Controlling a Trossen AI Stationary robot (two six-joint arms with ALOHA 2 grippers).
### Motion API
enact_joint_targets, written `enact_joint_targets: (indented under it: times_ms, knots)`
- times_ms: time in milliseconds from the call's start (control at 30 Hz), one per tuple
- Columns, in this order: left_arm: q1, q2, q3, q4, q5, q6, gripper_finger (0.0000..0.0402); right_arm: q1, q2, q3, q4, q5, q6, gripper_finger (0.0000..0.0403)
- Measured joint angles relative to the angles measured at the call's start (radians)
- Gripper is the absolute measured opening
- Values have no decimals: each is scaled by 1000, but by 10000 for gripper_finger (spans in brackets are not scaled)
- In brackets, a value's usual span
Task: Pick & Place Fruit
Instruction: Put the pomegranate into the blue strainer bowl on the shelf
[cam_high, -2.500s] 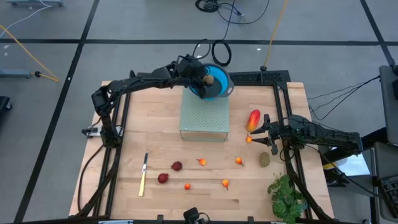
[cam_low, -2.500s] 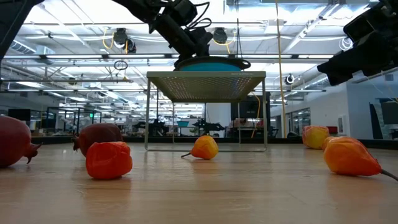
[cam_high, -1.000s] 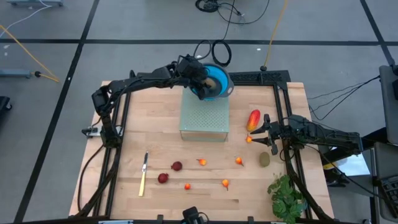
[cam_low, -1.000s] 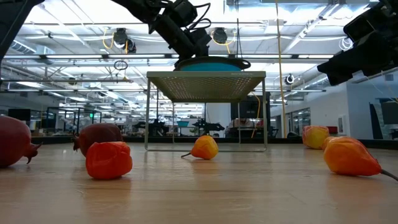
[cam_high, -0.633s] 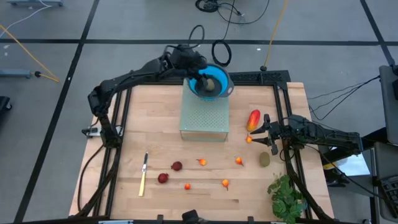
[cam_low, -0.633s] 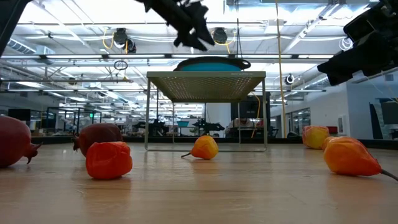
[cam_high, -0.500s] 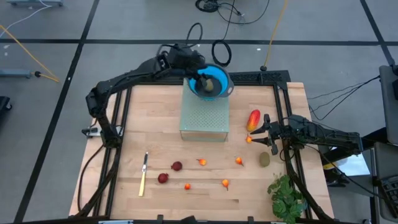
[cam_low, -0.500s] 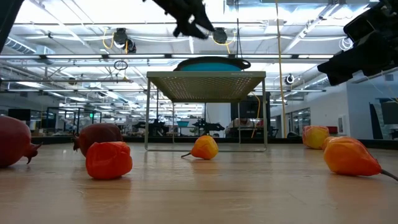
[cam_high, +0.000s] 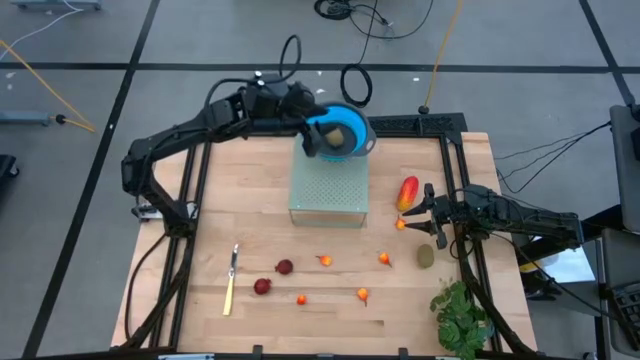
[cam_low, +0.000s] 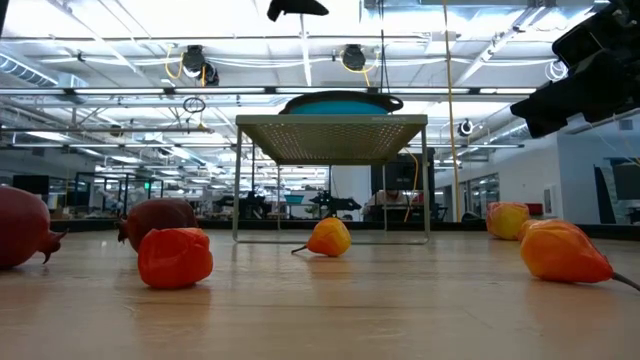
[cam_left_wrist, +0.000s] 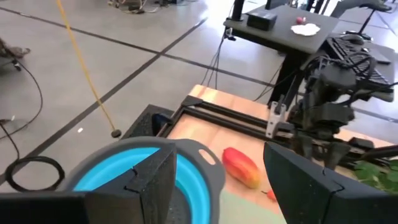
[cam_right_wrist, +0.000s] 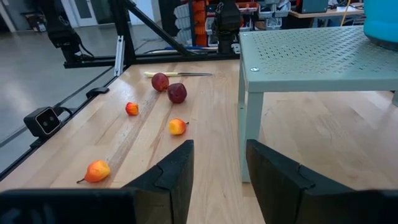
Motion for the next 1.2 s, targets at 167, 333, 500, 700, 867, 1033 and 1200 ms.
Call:
enact_joint_targets:
  times_ms: [167, 333, 500, 700, 867, 1033, 1200]
  knots:
    - [-21, 0, 0, 0, 10, -15, 241, 0, 0, 0, 0, 0, 0, 139]
    - [-31, 0, 0, 0, 9, -27, 241, 0, 0, 0, 0, -1, 0, 139]
    - [-49, -1, 0, -52, 9, -72, 241, 0, 0, 0, 0, -1, 0, 139]
    - [-105, -1, 0, -222, -22, -196, 241, 0, 0, 0, 0, -1, 1, 139]
    - [-178, -1, 0, -330, -52, -294, 241, 0, 0, 0, 0, -1, 0, 139]
    - [-256, -1, 0, -398, -52, -384, 241, 0, 0, 0, 0, -1, 0, 139]
    - [-335, -1, 0, -443, -89, -491, 241, 0, 0, 0, 0, -1, 1, 139]
